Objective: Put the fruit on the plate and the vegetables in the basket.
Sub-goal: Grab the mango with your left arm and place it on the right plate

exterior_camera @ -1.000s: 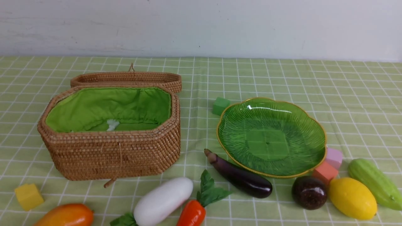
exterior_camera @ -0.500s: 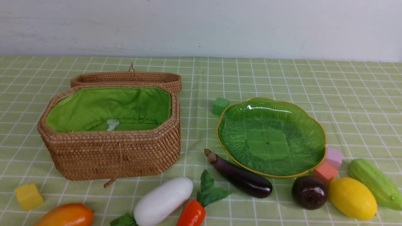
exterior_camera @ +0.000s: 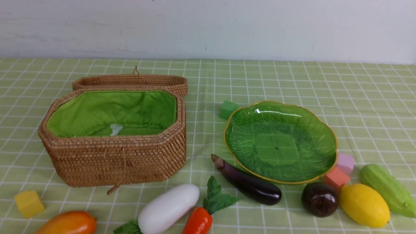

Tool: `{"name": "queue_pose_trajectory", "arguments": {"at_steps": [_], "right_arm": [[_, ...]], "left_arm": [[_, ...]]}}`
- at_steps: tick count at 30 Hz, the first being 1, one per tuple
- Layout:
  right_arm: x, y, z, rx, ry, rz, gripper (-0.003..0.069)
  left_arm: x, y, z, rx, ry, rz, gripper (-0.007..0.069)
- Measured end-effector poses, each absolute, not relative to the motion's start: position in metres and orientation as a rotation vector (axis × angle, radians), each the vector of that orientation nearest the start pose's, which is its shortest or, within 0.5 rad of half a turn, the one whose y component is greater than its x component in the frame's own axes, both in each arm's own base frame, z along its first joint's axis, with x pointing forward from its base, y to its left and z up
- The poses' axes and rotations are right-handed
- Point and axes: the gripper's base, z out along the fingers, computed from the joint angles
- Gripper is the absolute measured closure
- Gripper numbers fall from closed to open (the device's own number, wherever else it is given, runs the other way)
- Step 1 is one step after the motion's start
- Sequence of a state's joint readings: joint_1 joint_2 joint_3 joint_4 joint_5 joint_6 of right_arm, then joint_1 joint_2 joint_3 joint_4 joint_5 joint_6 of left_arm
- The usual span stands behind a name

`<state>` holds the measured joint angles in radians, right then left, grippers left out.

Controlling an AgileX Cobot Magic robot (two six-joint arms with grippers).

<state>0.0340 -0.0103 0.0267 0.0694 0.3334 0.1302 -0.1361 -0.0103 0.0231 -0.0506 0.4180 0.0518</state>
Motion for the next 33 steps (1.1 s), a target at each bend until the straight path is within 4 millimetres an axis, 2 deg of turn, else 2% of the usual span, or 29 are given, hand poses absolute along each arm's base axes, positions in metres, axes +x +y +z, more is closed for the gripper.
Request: {"name": "queue_pose_trajectory", "arguments": {"at_steps": [19,22,28,33], "right_arm": [[0.054,0.004,0.175,0.133,1.83,0.183,0.0417],[0.054,0.004,0.175,0.133,1.83,0.182,0.0417],[0.054,0.004,0.175,0.133,1.83,0.182,0.0417],[0.054,0.004,0.175,0.133,1.831,0.182,0.0417]], "left_arm": [[0.051,-0.008,0.169,0.16,1.891,-0.09,0.0386],[0.053,-0.008,0.174,0.154,1.83,-0.09,0.0386],[0.056,-0.008,0.197,0.125,1.577,-0.094,0.0386],[0.056,-0.008,0.201,0.122,1.529,-0.091,0.0386]]}}
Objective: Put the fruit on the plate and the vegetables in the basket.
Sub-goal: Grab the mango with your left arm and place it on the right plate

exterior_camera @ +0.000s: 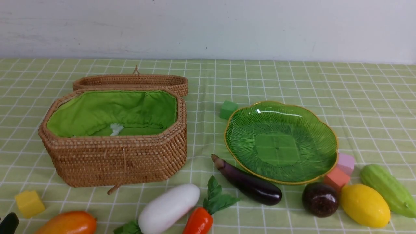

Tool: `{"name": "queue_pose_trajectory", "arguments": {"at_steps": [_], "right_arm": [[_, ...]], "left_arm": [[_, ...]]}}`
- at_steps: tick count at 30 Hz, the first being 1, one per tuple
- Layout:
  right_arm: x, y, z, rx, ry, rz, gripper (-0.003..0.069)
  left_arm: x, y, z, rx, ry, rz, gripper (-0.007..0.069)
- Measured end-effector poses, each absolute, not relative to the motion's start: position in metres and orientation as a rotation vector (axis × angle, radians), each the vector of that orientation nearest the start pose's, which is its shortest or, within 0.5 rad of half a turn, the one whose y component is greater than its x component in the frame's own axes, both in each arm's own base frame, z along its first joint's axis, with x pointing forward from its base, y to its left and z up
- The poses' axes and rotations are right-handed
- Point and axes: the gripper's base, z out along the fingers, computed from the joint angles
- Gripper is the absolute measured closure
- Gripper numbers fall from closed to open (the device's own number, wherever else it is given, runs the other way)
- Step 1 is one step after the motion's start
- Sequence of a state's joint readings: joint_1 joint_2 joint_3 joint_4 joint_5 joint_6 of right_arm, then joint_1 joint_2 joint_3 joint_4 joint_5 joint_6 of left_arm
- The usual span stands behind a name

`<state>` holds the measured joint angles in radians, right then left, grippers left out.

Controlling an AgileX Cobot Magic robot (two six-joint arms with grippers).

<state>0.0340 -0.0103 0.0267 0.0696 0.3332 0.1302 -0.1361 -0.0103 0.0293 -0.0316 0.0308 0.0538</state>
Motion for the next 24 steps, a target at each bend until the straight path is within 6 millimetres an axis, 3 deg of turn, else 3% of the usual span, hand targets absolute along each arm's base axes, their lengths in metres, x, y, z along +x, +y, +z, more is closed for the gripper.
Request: {"name": "queue_pose_trajectory", "arguments": {"at_steps": [4,7,11,15,19,21,24], "right_arm": [[0.054,0.004,0.175,0.133,1.831,0.182,0.0417],[0.054,0.004,0.175,0.133,1.831,0.182,0.0417],[0.054,0.004,0.175,0.133,1.831,0.182,0.0417],[0.054,0.004,0.175,0.133,1.831,0.182,0.0417],[0.054,0.004,0.175,0.133,1.83,0.182,0.0417],[0.054,0.004,0.175,0.133,1.83,0.182,0.0417],[0.054,0.004,0.175,0.133,1.83,0.182,0.0417]], "left_arm": [[0.056,-0.007,0.208,0.036,1.455,-0.176,0.0386],[0.053,-0.004,0.223,-0.187,1.288,-0.411,0.0386],[0.049,0.001,0.236,-0.323,1.118,-0.566,0.0386],[0.036,0.004,0.279,-0.32,0.969,-0.623,0.0386],[0.015,0.004,0.336,-0.251,0.9,-0.594,0.0386],[0.008,0.002,0.371,-0.215,0.94,-0.583,0.0386],[0.015,-0.003,0.4,-0.184,1.089,-0.568,0.0386]]}}
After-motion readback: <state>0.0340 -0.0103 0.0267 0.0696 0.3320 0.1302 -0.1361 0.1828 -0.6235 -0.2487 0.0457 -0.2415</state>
